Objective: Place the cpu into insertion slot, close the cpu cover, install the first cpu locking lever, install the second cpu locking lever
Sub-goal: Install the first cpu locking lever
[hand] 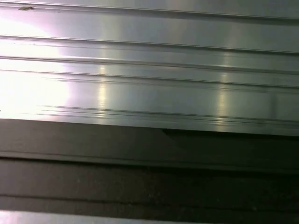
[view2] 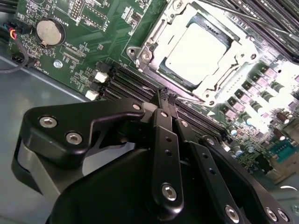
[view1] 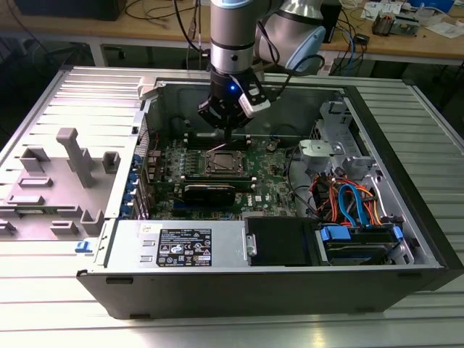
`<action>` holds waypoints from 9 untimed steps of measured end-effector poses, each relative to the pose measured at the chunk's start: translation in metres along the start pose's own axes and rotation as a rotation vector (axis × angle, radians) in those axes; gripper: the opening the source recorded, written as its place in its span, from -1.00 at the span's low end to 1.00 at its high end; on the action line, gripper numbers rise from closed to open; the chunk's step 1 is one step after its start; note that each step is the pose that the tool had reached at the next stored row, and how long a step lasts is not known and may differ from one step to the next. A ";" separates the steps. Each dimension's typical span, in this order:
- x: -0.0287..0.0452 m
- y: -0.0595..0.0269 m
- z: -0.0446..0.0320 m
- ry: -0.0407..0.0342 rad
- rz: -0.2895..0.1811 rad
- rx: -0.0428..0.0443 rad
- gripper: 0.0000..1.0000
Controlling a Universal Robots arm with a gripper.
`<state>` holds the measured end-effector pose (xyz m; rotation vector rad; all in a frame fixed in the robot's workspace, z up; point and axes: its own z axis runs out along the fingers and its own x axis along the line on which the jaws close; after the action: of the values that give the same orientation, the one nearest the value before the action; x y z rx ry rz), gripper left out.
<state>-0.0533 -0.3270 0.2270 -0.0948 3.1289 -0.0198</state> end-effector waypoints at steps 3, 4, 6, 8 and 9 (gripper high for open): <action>-0.0019 -0.0001 0.0040 0.0000 0.000 0.0000 -0.79; -0.0022 -0.0001 0.0049 -0.0001 0.000 -0.0001 -0.79; -0.0034 -0.0001 0.0065 0.0000 0.000 0.0000 -0.79; -0.0048 -0.0002 0.0073 0.0001 0.002 0.0001 -0.79; -0.0056 -0.0002 0.0076 0.0001 0.004 0.0001 -0.79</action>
<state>-0.0477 -0.3270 0.2195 -0.0880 3.1292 -0.0199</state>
